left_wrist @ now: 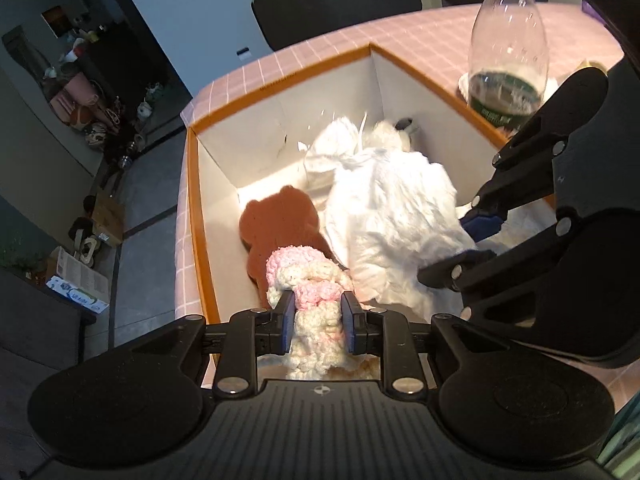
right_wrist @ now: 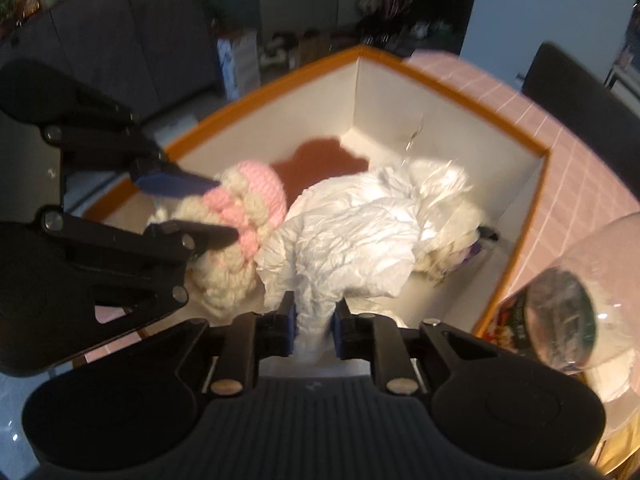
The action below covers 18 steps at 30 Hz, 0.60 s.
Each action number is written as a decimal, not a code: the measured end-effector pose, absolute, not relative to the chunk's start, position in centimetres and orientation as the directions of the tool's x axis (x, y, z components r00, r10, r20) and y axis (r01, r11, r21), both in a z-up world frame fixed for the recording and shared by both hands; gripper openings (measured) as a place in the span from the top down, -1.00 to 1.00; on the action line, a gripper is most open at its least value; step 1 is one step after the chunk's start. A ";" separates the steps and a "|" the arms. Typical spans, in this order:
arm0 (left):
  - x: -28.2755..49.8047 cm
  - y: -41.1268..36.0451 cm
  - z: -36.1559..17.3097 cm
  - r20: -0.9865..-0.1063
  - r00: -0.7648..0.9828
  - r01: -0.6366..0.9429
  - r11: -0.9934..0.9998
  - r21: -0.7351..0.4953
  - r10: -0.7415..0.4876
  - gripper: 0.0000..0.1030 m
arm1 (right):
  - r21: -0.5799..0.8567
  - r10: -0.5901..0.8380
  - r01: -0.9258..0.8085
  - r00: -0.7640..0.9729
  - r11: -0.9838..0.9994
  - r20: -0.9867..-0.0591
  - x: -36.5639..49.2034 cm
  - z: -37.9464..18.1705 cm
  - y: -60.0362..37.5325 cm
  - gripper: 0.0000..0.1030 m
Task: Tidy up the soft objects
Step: 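Carry the crocheted item and tissue into the orange box and release both, then withdraw both tools from the box toward the crocheted strawberry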
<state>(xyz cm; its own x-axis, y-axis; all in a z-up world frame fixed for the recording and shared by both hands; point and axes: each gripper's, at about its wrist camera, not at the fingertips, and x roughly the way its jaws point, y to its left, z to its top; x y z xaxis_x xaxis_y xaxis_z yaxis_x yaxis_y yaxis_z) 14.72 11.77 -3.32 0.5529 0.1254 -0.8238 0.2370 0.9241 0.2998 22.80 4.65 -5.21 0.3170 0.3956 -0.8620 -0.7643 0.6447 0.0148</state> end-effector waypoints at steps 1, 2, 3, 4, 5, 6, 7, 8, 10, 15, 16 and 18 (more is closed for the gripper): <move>14.8 11.9 -3.4 -0.824 0.550 0.237 0.922 0.307 0.133 0.43 | 0.009 0.386 -0.767 0.313 0.642 -0.868 22.9 -5.6 4.8 0.64; 14.7 11.8 -3.5 -0.825 0.547 0.240 0.918 0.317 0.142 0.39 | 0.005 0.380 -0.769 0.310 0.639 -0.871 23.0 -5.7 4.9 0.60; 14.7 11.8 -3.4 -0.825 0.545 0.243 0.914 0.324 0.148 0.39 | 0.006 0.377 -0.770 0.305 0.638 -0.875 23.1 -5.9 5.0 0.56; 14.6 11.9 -3.4 -0.826 0.543 0.243 0.914 0.325 0.149 0.34 | 0.007 0.375 -0.769 0.303 0.639 -0.876 23.0 -5.8 5.0 0.55; 14.5 11.9 -3.4 -0.828 0.541 0.244 0.914 0.324 0.149 0.29 | 0.005 0.375 -0.771 0.304 0.637 -0.876 23.0 -5.8 5.0 0.55; 14.7 11.9 -3.3 -0.828 0.540 0.246 0.914 0.323 0.147 0.29 | -0.001 0.372 -0.773 0.307 0.635 -0.876 23.0 -5.9 5.0 0.51; 14.7 12.0 -3.1 -0.828 0.541 0.248 0.914 0.320 0.144 0.29 | -0.008 0.368 -0.774 0.310 0.633 -0.876 22.9 -5.9 5.1 0.47; 14.7 12.0 -3.0 -0.828 0.542 0.250 0.914 0.319 0.140 0.28 | -0.012 0.366 -0.775 0.313 0.632 -0.876 22.9 -5.8 5.0 0.42; 14.7 12.1 -2.6 -0.824 0.547 0.241 0.915 0.323 0.147 0.27 | -0.018 0.369 -0.774 0.322 0.633 -0.872 22.8 -5.5 4.9 0.32; 14.3 12.2 -1.4 -0.807 0.576 0.222 0.924 0.310 0.132 0.19 | -0.022 0.399 -0.769 0.356 0.639 -0.845 21.8 -3.5 3.7 0.28; 14.0 12.2 -1.0 -0.800 0.586 0.218 0.927 0.306 0.126 0.19 | -0.025 0.406 -0.767 0.366 0.641 -0.837 21.5 -3.0 3.3 0.25; 13.4 11.9 -0.4 -0.781 0.615 0.215 0.930 0.297 0.108 0.19 | -0.030 0.424 -0.766 0.388 0.643 -0.818 20.8 -1.9 2.5 0.22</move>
<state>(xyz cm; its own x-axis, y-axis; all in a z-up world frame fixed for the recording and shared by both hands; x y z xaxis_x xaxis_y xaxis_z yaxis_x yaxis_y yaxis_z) 13.44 11.86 -0.37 0.6153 0.1077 -0.7809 0.2146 0.9303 0.2974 20.77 2.49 -1.90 0.3881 0.4242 -0.8182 -0.7656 0.6426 -0.0300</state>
